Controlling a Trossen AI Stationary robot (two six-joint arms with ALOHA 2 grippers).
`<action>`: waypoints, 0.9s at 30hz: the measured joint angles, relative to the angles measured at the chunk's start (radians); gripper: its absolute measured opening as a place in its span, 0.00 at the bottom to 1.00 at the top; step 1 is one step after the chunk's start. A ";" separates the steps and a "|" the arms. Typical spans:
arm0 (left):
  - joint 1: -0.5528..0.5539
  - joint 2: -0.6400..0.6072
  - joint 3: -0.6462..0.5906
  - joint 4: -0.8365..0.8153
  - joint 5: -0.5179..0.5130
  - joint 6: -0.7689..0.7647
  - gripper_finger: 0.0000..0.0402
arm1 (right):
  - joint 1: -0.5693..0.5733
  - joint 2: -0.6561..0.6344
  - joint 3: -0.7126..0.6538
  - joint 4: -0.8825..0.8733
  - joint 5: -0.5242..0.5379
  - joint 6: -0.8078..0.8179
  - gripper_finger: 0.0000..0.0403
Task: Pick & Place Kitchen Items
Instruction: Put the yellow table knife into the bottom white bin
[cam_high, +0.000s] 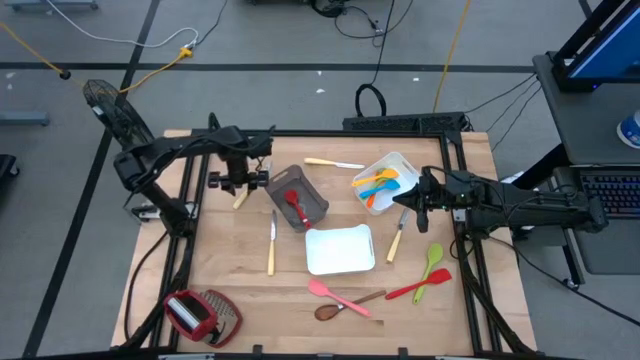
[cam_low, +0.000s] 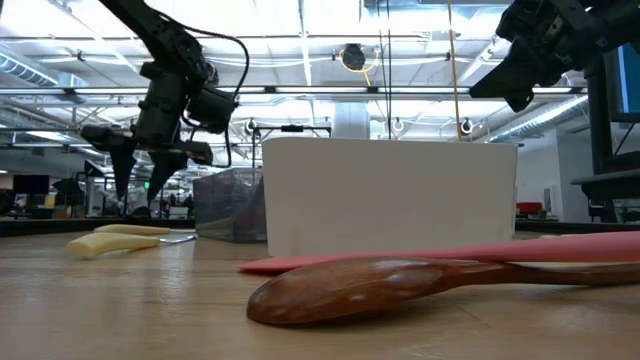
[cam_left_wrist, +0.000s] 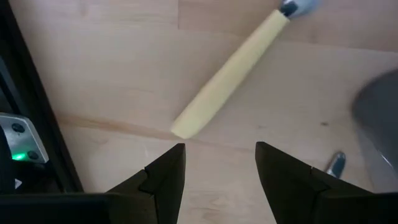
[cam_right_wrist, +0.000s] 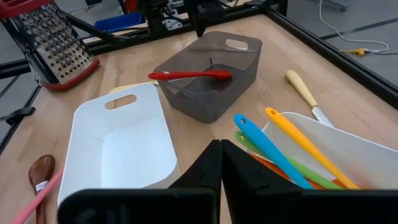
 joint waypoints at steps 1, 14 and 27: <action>0.004 0.010 0.000 0.001 0.001 0.000 0.49 | 0.000 0.000 0.000 0.000 0.000 0.000 0.00; 0.041 0.075 -0.001 0.068 0.014 0.009 0.49 | 0.000 0.000 0.000 -0.001 0.000 0.000 0.00; 0.043 0.099 0.000 0.061 0.022 0.008 0.49 | 0.000 0.000 0.000 -0.001 -0.001 -0.008 0.00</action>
